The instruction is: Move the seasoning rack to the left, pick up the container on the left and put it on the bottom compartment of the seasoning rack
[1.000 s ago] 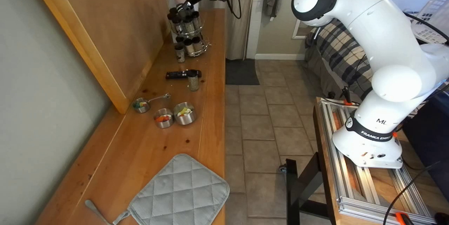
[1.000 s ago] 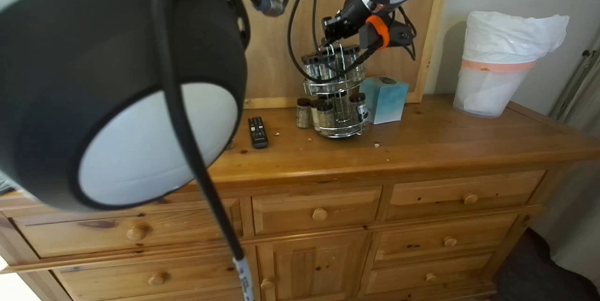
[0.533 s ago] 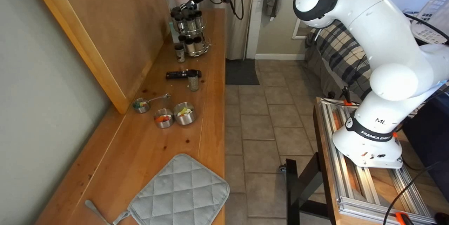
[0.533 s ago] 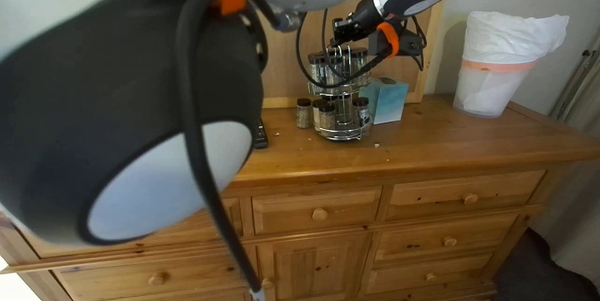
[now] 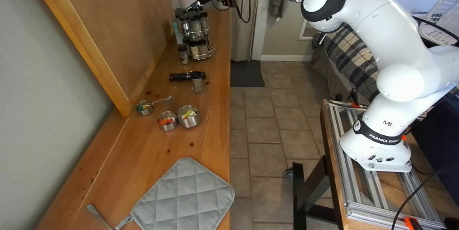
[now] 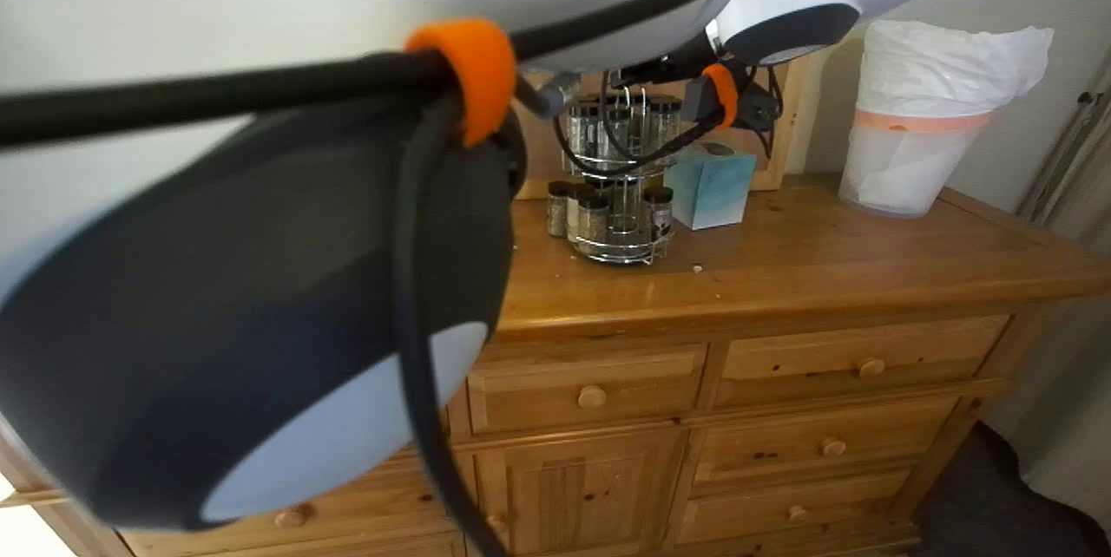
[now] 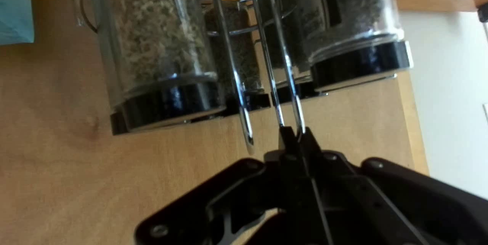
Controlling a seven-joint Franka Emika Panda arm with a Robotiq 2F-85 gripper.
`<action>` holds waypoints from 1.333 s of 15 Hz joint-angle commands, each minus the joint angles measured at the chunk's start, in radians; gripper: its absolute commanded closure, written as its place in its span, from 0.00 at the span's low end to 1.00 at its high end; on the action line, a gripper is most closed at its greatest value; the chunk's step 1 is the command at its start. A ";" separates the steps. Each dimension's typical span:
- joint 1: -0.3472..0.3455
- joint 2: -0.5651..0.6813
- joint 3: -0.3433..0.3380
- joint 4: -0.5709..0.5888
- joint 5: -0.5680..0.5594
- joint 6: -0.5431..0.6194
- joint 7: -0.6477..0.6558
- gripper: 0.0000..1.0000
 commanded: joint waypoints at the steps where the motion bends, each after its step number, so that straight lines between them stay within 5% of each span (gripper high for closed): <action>1: -0.015 0.003 0.073 0.020 0.071 -0.041 0.031 0.98; 20: 0.036 0.034 0.153 0.009 0.051 -0.216 0.020 0.98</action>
